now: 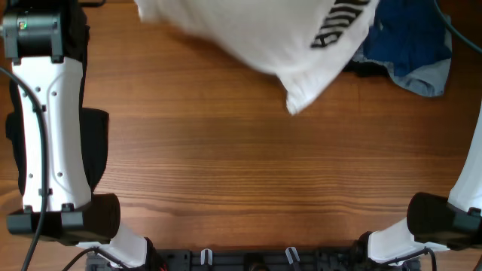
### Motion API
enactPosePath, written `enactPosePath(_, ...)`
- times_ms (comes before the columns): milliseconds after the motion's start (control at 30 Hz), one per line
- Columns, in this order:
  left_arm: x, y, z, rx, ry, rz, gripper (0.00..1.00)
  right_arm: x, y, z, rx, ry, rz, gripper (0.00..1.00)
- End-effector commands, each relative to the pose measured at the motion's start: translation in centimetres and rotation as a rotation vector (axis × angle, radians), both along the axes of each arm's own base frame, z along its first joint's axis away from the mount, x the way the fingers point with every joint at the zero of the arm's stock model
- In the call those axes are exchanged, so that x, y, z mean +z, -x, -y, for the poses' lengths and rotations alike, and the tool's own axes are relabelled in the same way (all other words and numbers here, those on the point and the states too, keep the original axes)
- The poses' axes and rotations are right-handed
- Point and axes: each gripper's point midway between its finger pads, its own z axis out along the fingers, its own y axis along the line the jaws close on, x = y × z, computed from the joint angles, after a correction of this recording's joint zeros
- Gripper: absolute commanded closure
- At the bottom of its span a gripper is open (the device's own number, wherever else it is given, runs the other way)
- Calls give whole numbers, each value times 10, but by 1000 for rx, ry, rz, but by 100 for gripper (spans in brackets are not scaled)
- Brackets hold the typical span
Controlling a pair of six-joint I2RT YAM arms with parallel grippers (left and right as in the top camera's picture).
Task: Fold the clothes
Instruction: 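Lift the T-shirt high with both grippers and shake it out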
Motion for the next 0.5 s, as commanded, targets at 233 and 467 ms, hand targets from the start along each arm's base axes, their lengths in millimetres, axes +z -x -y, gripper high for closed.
enactPosePath(233, -127, 15, -27, 53, -126, -504, 96, -121, -19, -14, 84, 0, -432, 96)
enactPosePath(467, -158, 41, -34, 56, -117, -668, 96, -146, -1, -19, 98, -24, -568, 96)
